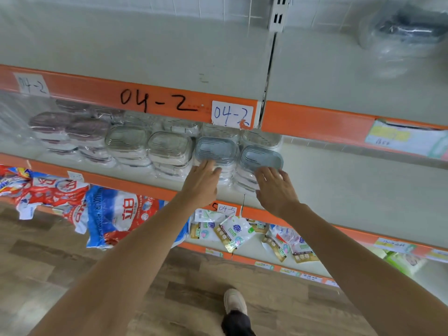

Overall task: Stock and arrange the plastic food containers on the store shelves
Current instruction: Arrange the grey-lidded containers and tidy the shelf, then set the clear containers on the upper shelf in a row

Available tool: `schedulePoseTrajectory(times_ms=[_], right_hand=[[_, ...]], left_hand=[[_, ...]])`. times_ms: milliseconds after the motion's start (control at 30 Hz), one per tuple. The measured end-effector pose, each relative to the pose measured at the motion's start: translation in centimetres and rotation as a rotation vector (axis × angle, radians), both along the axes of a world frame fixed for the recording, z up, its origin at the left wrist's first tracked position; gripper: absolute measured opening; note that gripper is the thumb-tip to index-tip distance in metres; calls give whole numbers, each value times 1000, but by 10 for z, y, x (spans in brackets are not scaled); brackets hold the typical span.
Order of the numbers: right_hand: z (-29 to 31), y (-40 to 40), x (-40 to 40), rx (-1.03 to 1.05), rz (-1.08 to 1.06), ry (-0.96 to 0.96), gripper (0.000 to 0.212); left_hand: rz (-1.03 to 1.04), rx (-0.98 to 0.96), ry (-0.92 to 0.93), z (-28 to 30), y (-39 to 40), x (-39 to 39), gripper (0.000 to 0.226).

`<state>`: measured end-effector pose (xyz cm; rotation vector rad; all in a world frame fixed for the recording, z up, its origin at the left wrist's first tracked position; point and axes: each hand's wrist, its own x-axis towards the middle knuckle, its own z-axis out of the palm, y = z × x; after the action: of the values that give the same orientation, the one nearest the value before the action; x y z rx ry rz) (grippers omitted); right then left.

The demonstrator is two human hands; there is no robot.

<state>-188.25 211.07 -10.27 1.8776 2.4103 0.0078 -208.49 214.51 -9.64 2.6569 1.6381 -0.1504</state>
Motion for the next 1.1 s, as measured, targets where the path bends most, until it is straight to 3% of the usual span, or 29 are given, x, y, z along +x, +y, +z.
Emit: schedulePoseTrajectory(times_ms=[167,500,633,800,1100], right_hand=[[34,-20,-16,-44,66,66,40],[133,-70,-18,45,116,128,38],[176,-85,11,129,120,114,37],[222,-92,53,256,54,139,27],[266,-97,193,323,-154,40,39]], left_hand=[[-62,-41,-8,51,-30,-16,31],[-171,53,-41,164,-64,-16,18],[-185,57,-141,196,-74,10,13],[-257,138,-131,234,-69,48,13],[-392,213,-181,265,-43,194,19]])
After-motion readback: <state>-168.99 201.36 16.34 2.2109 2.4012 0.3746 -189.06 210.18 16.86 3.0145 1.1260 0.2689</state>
